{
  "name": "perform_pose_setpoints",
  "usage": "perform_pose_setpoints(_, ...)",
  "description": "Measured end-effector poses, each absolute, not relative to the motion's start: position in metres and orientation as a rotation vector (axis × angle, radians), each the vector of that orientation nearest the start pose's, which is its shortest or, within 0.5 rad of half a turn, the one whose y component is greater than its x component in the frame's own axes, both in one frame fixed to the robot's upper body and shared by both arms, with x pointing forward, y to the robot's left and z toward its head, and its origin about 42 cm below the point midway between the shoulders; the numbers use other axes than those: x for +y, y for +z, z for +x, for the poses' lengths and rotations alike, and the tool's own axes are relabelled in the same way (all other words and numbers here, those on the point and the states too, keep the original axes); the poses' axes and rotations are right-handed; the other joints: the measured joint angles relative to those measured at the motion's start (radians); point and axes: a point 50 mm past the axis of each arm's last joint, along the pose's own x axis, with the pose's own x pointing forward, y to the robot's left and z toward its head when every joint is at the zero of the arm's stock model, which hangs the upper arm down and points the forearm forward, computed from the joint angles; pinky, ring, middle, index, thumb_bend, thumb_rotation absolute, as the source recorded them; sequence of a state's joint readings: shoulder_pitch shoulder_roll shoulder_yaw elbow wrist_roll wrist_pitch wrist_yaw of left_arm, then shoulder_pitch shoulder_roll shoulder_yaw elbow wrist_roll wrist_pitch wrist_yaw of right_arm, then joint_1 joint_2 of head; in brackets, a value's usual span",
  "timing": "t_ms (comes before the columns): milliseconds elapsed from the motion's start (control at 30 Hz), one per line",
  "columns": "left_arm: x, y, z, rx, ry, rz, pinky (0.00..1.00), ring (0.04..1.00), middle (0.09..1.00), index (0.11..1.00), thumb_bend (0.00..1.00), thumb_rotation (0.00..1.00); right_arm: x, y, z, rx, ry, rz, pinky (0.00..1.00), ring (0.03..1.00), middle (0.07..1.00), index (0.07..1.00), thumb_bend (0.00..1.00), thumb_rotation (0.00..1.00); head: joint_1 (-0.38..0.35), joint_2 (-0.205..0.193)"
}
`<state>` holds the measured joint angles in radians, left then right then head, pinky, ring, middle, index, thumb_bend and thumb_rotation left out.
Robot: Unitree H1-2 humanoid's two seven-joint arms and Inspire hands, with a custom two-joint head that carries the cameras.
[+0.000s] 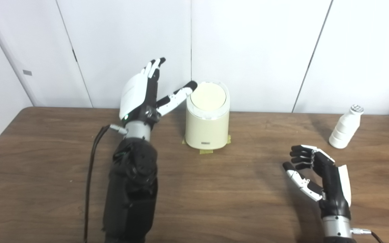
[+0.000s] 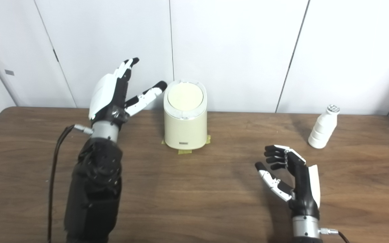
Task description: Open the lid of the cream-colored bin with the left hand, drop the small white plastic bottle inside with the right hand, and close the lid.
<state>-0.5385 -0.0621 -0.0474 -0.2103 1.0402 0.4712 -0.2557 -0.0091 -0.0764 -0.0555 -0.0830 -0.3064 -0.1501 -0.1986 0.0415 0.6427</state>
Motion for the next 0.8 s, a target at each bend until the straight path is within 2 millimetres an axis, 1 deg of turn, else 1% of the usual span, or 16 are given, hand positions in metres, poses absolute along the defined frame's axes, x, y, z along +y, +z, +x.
perform_pose_setpoints(100,0.142,0.31,0.405,-0.203,0.136,0.909,1.0,1.0,1.0,0.999,0.72,0.71,-0.254,0.136,0.283,-0.272,-0.231,-0.364,0.49,0.573,0.604,0.606,0.3,0.25,-0.002,0.0)
perform_pose_setpoints(167,0.137,0.312,0.414,-0.192,0.131,0.938,1.0,1.0,1.0,1.0,0.73,0.71,-0.253,0.136,0.283,-0.272,-0.231,-0.364,0.49,0.574,0.605,0.608,0.3,0.26,-0.006,0.0)
perform_pose_setpoints(367,0.127,0.315,0.44,-0.139,0.11,1.011,1.0,1.0,1.0,0.985,0.72,0.73,-0.253,0.136,0.283,-0.272,-0.231,-0.362,0.5,0.578,0.607,0.608,0.31,0.28,-0.011,-0.003)
perform_pose_setpoints(433,0.124,0.314,0.447,-0.124,0.109,1.041,1.0,1.0,1.0,0.997,0.72,0.75,-0.253,0.136,0.283,-0.272,-0.231,-0.36,0.5,0.582,0.61,0.61,0.3,0.28,-0.012,-0.002)
perform_pose_setpoints(533,0.118,0.307,0.454,-0.094,0.105,1.123,1.0,1.0,1.0,1.0,0.75,0.78,-0.252,0.136,0.283,-0.272,-0.231,-0.359,0.5,0.586,0.612,0.61,0.29,0.26,-0.015,-0.003)
perform_pose_setpoints(667,0.114,0.287,0.463,-0.027,0.071,1.193,1.0,1.0,1.0,1.0,0.75,0.76,-0.251,0.136,0.283,-0.272,-0.229,-0.36,0.5,0.585,0.61,0.606,0.29,0.24,-0.02,-0.003)
perform_pose_setpoints(800,0.113,0.277,0.468,-0.007,0.073,1.227,1.0,1.0,1.0,1.0,0.75,0.77,-0.251,0.136,0.283,-0.275,-0.228,-0.359,0.5,0.584,0.607,0.605,0.3,0.25,-0.02,-0.002)
